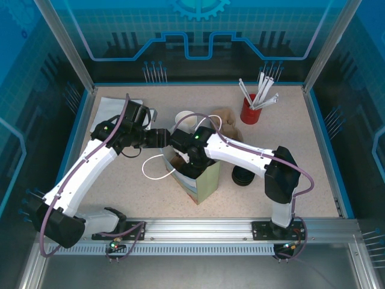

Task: Pack the takeout coffee

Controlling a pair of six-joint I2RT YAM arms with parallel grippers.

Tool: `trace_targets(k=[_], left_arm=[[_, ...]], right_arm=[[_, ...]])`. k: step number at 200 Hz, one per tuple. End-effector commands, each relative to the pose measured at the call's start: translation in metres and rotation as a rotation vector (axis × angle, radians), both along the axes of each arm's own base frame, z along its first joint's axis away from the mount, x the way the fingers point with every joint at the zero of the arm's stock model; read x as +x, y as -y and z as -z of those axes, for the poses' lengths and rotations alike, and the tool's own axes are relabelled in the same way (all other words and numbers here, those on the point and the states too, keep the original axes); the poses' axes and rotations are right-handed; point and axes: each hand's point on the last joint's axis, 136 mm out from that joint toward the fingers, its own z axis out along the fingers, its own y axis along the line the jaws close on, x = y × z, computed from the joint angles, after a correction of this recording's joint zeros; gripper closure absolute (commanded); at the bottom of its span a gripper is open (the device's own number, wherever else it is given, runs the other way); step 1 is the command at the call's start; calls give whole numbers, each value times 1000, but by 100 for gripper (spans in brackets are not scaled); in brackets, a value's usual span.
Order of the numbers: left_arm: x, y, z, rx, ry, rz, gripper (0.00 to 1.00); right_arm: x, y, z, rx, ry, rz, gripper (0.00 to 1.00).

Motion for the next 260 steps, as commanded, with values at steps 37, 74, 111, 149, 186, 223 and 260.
trace_targets(k=[37, 74, 111, 149, 186, 223, 260], left_arm=[[2, -1, -17, -5, 25, 5, 26], [2, 0, -20, -13, 28, 8, 25], [2, 1, -18, -15, 22, 11, 25], [3, 1, -18, -16, 21, 11, 25], [3, 1, -17, -15, 18, 12, 25], [3, 1, -17, -14, 18, 12, 25], [3, 1, -17, -15, 18, 11, 25]], right_arm=[[6, 33, 25, -175, 5, 8, 17], [7, 37, 28, -203, 5, 9, 17], [8, 38, 28, -211, 11, 6, 17], [8, 40, 29, -223, 7, 3, 16], [8, 40, 30, -224, 6, 2, 17], [7, 40, 31, -226, 4, 0, 16], [7, 40, 33, -228, 1, 1, 16]])
